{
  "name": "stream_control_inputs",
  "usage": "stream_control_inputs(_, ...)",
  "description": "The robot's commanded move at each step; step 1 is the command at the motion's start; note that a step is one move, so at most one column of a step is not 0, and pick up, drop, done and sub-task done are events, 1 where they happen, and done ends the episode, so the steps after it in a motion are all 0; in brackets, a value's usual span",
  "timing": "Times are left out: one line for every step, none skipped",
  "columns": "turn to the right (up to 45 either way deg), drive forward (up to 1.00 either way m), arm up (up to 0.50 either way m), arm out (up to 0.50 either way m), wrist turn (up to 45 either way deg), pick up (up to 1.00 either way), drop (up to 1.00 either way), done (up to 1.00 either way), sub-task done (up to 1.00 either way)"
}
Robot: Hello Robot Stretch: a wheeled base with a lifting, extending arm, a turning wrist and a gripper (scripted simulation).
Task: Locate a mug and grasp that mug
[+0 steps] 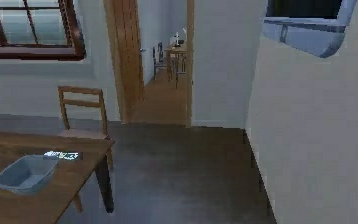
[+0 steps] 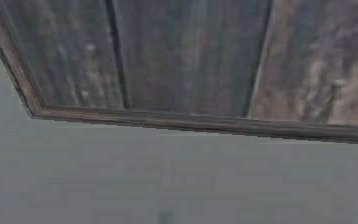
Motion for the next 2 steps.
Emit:
stream_control_inputs(0.0, 1.00, 0.00, 0.00, 0.0, 0.00, 0.00, 0.00, 0.00)
stream_control_inputs(0.0, 0.35, 0.00, 0.00, 0.0, 0.00, 0.00, 0.00, 0.00)
